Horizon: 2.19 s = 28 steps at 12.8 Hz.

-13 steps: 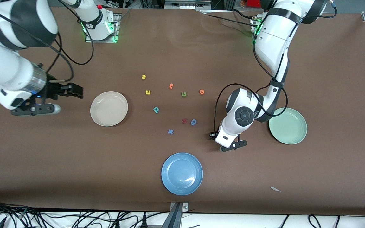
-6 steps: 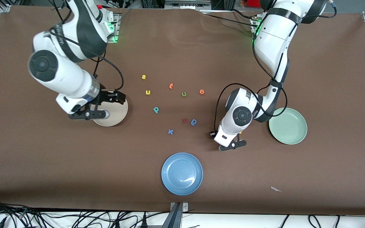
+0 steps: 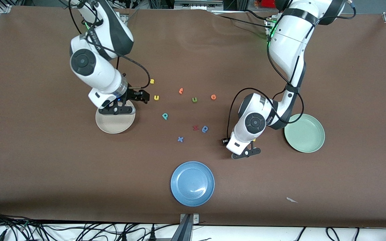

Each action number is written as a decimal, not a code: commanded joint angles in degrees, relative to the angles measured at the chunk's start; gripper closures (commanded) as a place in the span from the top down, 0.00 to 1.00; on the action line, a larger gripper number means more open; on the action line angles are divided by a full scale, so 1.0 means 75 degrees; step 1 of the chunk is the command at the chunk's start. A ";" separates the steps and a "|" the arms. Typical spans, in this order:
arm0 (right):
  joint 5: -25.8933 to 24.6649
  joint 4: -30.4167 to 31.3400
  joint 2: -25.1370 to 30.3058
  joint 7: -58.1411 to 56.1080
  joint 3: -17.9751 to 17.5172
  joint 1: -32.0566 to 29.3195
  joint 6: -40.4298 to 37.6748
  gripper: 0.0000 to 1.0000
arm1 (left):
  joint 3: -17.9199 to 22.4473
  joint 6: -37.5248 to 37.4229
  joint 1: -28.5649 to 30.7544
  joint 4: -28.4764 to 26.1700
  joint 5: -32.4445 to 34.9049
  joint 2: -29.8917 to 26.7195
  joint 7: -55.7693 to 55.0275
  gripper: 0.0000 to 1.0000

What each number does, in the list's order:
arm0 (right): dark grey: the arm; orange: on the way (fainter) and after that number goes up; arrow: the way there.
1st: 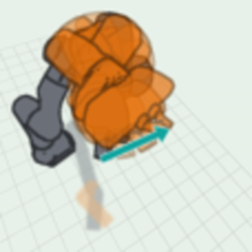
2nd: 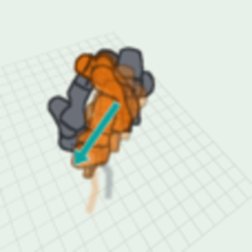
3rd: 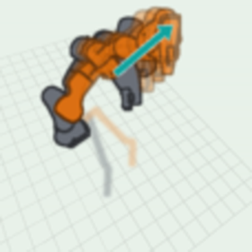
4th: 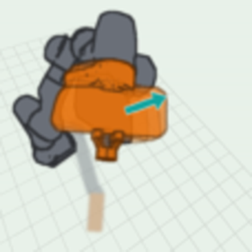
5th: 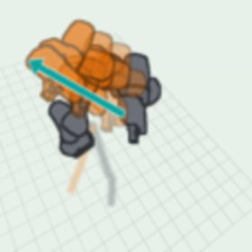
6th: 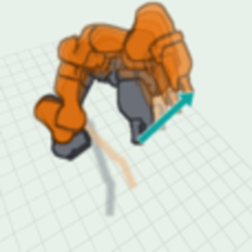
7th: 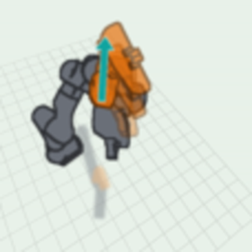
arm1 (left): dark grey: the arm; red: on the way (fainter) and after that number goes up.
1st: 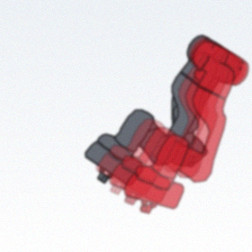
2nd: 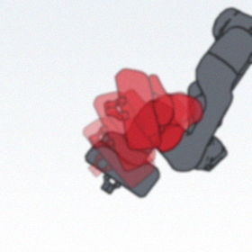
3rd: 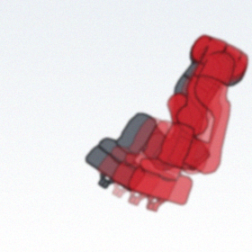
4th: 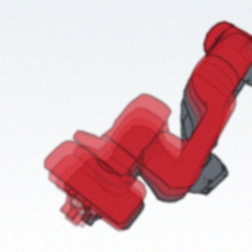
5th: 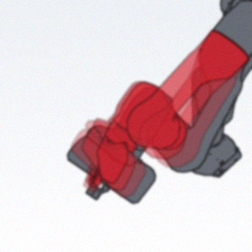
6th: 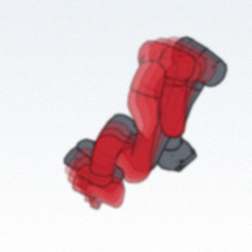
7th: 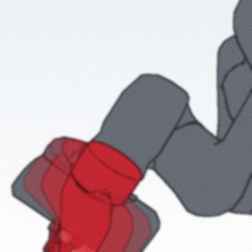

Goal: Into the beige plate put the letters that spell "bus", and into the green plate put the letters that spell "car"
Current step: 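Grasp the cyan L letter with the left gripper while the right gripper reaches letters, then lower the cyan L letter onto the green plate and open the left gripper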

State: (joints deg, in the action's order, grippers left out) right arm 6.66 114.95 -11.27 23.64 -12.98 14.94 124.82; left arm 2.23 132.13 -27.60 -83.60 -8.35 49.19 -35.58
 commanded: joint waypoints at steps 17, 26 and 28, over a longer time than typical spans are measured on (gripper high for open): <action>-0.0595 0.3681 -0.0688 0.0751 -0.0999 0.0373 0.4263 0.94 | 0.0078 -0.3081 0.0982 0.0142 0.0258 -0.1669 0.1094 0.15; -0.0595 0.4419 -0.0712 0.1044 -0.1339 0.0445 0.4978 0.85 | 0.0078 -0.2788 0.3047 -0.1857 0.0926 -0.2328 0.4509 0.23; -0.0595 0.4525 -0.0712 0.1044 -0.1351 0.0445 0.5096 0.74 | 0.0078 -0.1952 0.3059 -0.2399 0.0926 -0.2317 0.4509 0.29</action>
State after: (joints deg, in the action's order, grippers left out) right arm 3.17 147.03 -16.79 29.76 -22.25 18.41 161.00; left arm 3.55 112.93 -4.57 -96.94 -2.88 33.32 -2.63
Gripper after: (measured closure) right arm 0.145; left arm 0.700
